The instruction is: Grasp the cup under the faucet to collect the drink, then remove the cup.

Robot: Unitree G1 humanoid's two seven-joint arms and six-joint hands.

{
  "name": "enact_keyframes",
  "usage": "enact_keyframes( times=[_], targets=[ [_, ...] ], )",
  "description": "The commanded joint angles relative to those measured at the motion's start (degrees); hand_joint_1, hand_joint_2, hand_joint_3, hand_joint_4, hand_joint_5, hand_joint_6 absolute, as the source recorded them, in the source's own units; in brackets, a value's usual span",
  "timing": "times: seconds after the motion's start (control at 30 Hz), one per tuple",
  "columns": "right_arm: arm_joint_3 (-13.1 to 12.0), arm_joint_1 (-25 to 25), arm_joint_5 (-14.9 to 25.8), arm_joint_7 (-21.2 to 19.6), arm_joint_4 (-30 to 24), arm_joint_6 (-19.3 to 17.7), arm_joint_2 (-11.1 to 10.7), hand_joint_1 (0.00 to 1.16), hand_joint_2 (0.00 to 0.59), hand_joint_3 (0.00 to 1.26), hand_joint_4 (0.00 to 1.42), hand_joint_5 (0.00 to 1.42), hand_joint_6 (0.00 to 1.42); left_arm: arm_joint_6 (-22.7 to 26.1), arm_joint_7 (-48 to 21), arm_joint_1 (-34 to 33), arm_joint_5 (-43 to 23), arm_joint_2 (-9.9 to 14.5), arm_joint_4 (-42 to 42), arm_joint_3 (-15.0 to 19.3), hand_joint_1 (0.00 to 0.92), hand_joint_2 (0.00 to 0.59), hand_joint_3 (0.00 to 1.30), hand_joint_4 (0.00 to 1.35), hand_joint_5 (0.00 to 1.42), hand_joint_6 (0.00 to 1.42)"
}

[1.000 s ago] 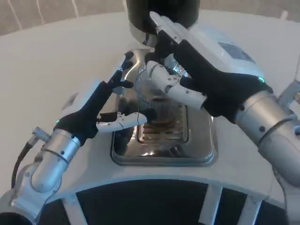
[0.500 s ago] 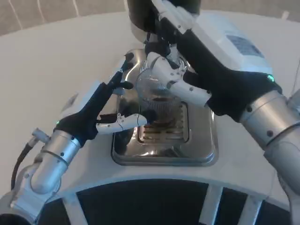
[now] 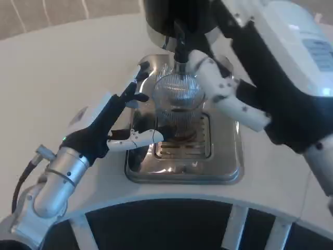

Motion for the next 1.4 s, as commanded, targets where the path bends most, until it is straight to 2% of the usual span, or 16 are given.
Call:
enact_keyframes(
  times=[0.03,0.13,0.23,0.37,0.67,0.83,0.93,1.1,1.4],
  targets=[
    [-2.24,3.70,-3.20,2.52,-4.25,-0.51,0.78,0.08,0.586,0.00,0.00,0.00,0.00,-0.47,-0.44,1.15,0.01,0.77,-0.59,-0.22,0.366,0.055,0.00,0.00,0.28,0.32],
    [-3.19,5.51,-5.92,4.87,-6.15,-0.14,1.72,0.14,0.586,0.00,0.00,0.00,0.00,-0.41,-0.31,1.20,0.08,0.79,-0.58,-0.26,0.365,0.055,0.00,0.00,0.28,0.32],
    [-4.50,7.80,-7.55,7.26,-7.81,-0.25,2.49,0.15,0.586,0.00,0.00,0.00,0.00,-0.38,-0.22,1.16,0.11,0.82,-0.48,-0.31,0.362,0.056,0.00,0.00,0.28,0.32],
    [-7.72,10.91,-9.54,10.34,-8.20,-1.78,4.45,0.16,0.586,0.00,0.00,0.00,0.00,-0.27,-0.16,0.83,0.23,0.67,-0.13,-0.45,0.357,0.057,0.00,0.00,0.28,0.32],
    [-13.86,16.70,-11.51,14.28,-8.20,-7.90,10.61,0.17,0.586,0.00,0.00,0.00,0.00,-0.10,0.12,-0.71,0.36,0.00,1.91,-0.84,0.353,0.058,0.00,0.00,0.28,0.32],
    [-15.10,20.78,-11.07,16.34,-8.20,-9.05,12.25,0.18,0.586,0.00,0.00,0.00,0.00,-0.52,0.10,-1.50,0.17,-0.19,3.16,-0.93,0.352,0.058,0.00,0.00,0.29,0.32],
    [-14.61,23.37,-11.12,17.18,-8.20,-8.78,12.01,0.18,0.586,0.00,0.00,0.00,0.00,-0.85,0.11,-1.93,0.00,-0.25,3.90,-0.84,0.352,0.058,0.00,0.00,0.29,0.32],
    [-13.42,26.91,-11.53,17.71,-4.89,-8.98,10.32,0.17,0.586,0.00,0.00,0.00,0.00,-1.25,0.21,-2.74,-0.14,-0.21,5.01,-0.72,0.352,0.058,0.00,0.00,0.29,0.32],
    [-12.03,27.35,-10.77,17.76,-0.60,-8.28,8.34,0.16,0.586,0.00,0.00,0.00,0.00,-1.73,-0.24,-3.67,-0.52,-0.15,6.74,-0.59,0.351,0.058,0.00,0.00,0.29,0.32]
  ],
)
